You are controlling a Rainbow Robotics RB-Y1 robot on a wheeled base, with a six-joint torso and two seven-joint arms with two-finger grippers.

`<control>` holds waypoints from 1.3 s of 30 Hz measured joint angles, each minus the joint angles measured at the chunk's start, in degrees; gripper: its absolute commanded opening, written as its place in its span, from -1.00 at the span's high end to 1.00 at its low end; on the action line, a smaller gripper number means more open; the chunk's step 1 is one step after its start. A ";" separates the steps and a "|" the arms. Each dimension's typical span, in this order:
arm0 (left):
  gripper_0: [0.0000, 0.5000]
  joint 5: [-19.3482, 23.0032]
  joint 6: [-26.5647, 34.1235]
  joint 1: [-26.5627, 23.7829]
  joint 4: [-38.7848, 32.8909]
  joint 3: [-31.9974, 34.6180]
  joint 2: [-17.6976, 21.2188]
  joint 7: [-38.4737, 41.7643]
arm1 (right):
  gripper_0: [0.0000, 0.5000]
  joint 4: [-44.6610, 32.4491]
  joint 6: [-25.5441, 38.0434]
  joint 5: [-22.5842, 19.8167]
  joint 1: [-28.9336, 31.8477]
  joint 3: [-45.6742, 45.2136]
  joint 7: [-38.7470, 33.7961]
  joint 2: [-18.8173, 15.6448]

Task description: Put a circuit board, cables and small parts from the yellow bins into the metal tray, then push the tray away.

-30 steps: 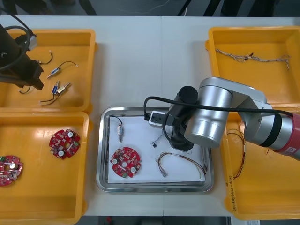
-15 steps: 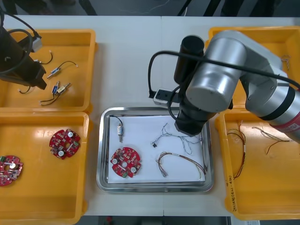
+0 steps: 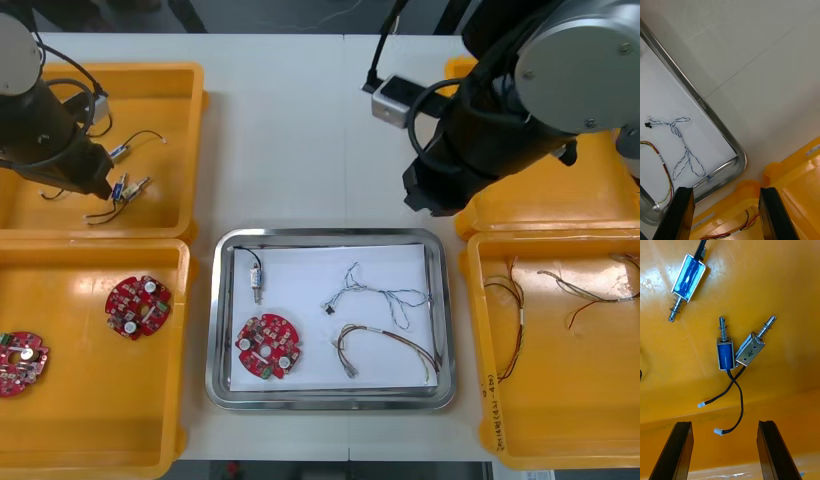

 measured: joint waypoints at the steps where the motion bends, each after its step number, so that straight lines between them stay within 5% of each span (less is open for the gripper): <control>1: -1.00 0.03 -0.23 -0.03 0.23 -0.34 0.00 0.00 | -1.00 -0.45 0.00 -0.05 0.32 -0.93 -0.73 -0.52; 8: -1.00 1.09 -1.25 -1.89 4.14 -3.43 0.00 0.00 | -1.00 -5.06 0.01 -0.74 5.68 -8.44 -11.48 -4.84; 23: -1.00 2.93 -3.32 -2.62 6.10 -7.93 0.01 0.00 | -1.00 -7.92 0.02 0.92 22.14 -28.37 -13.51 -8.49; 39: -1.00 3.81 -5.92 -2.63 8.46 -11.16 0.02 0.00 | -1.00 -8.06 0.02 5.75 31.15 -34.00 -13.51 -8.88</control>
